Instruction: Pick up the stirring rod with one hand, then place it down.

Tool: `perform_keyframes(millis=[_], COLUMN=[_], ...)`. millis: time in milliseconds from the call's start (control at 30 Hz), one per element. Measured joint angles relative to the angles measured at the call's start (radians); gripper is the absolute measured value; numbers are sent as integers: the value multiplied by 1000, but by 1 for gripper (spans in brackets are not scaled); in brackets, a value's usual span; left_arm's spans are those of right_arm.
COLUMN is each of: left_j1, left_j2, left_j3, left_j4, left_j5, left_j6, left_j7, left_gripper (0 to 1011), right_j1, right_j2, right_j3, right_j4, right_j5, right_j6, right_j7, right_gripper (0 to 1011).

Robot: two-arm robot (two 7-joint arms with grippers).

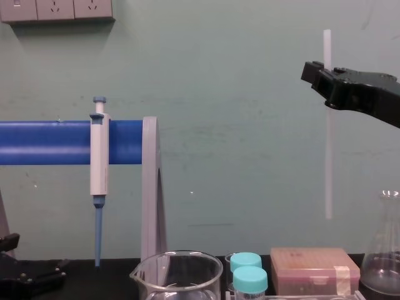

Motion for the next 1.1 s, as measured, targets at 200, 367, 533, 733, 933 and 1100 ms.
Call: perform_keyframes(millis=[200,367,533,733,933,1100], left_j1=[0,0,0,0,0,0], left_j2=[0,0,0,0,0,0], left_j3=[0,0,0,0,0,0], left_j4=[0,0,0,0,0,0], left_j5=[0,0,0,0,0,0], left_j6=[0,0,0,0,0,0], left_j7=[0,0,0,0,0,0], left_gripper=[1000,1000,1000,1000,1000,1000], right_j1=[-2,-3,-4,-5,-5,-5], right_j2=[-4,-7,-10,-12,-14,-16], right_j3=[4,6,8,10,12,14], right_j4=[0,1,0,0,2,3], right_j5=[-9,-15,-18,-22,-23,-24], right_j6=[9,12,15,17,19,19], right_j7=[-5,-5,-7,-7,-7,-7], right_gripper=[72,72,72,72,72,71])
